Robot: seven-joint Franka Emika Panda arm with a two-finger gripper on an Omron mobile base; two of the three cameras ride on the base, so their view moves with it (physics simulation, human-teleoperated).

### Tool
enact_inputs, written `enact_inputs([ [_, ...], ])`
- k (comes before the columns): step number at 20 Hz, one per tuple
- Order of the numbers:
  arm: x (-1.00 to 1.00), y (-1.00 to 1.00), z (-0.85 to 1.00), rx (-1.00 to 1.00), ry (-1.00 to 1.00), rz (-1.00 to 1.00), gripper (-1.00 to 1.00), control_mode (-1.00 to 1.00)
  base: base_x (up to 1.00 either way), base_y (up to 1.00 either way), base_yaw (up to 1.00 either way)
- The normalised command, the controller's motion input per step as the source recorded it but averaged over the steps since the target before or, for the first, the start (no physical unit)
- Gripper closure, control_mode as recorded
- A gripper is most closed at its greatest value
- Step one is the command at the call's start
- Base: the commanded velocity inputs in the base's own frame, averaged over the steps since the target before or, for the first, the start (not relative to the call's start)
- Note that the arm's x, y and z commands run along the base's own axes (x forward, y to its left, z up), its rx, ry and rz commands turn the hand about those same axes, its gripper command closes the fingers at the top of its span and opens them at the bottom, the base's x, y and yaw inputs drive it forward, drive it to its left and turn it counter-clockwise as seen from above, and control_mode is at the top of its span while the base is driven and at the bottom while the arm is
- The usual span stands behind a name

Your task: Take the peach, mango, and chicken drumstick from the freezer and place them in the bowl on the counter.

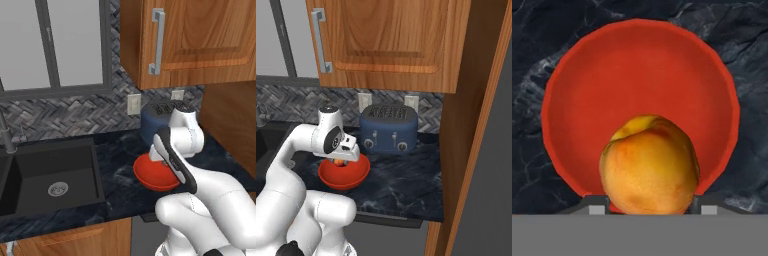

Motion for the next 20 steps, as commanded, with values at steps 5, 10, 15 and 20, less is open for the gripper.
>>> enact_inputs([
  [5,0.0,0.0,-0.43,0.0,0.0,0.01,1.0,-1.0,0.0,0.0,0.0],
  [10,0.01,0.01,-0.45,0.0,0.0,0.01,1.0,-1.0,0.0,0.0,0.0],
  [15,0.11,0.07,-0.24,0.0,0.0,0.0,1.0,-1.0,0.0,0.0,0.0],
  [20,0.26,0.08,-0.05,0.0,0.0,0.0,1.0,-1.0,0.0,0.0,0.0],
])
